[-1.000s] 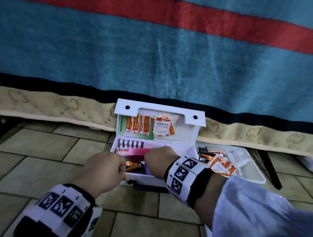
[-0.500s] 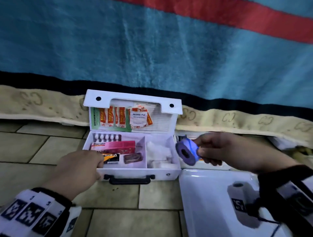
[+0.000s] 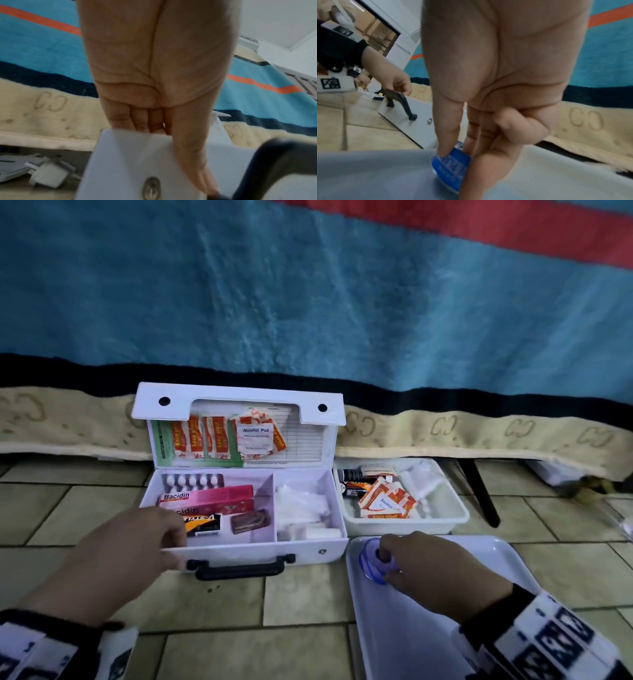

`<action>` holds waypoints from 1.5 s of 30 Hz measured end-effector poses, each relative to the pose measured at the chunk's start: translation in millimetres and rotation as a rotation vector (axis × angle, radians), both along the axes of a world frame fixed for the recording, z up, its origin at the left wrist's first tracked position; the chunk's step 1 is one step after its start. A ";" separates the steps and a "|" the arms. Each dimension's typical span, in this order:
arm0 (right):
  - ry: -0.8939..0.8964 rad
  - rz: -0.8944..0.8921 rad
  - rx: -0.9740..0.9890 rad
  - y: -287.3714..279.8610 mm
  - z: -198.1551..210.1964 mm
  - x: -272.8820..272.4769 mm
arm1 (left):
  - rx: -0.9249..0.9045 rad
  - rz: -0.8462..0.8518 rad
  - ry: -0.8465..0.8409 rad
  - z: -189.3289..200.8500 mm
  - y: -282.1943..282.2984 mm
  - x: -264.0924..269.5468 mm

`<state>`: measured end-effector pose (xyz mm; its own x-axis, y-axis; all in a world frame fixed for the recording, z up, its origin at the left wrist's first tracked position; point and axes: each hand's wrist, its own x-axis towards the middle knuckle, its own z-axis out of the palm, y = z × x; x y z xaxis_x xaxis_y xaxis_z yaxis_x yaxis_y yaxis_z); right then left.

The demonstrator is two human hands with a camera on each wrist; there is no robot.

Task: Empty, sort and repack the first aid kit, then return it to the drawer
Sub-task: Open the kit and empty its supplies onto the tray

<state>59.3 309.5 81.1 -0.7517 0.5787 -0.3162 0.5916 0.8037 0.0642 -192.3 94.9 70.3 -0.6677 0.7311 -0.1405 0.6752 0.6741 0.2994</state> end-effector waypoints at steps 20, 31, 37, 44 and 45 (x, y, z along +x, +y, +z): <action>-0.075 0.506 -0.008 -66.5 7.1 -176.2 | -0.093 0.187 -0.068 25.3 -0.2 4.8; -0.005 0.464 -0.005 -60.0 -5.5 -180.7 | -0.131 0.189 -0.072 26.3 3.6 6.1; 0.354 0.388 -0.303 -27.2 41.9 -149.3 | -0.067 0.108 -0.031 20.8 -3.7 2.6; 0.675 -0.013 -0.256 38.2 63.9 -25.2 | -0.076 0.026 -0.015 22.7 -1.2 -5.1; 0.609 -0.055 -0.206 43.7 58.5 -8.3 | -0.080 0.019 -0.017 21.7 -0.8 -5.9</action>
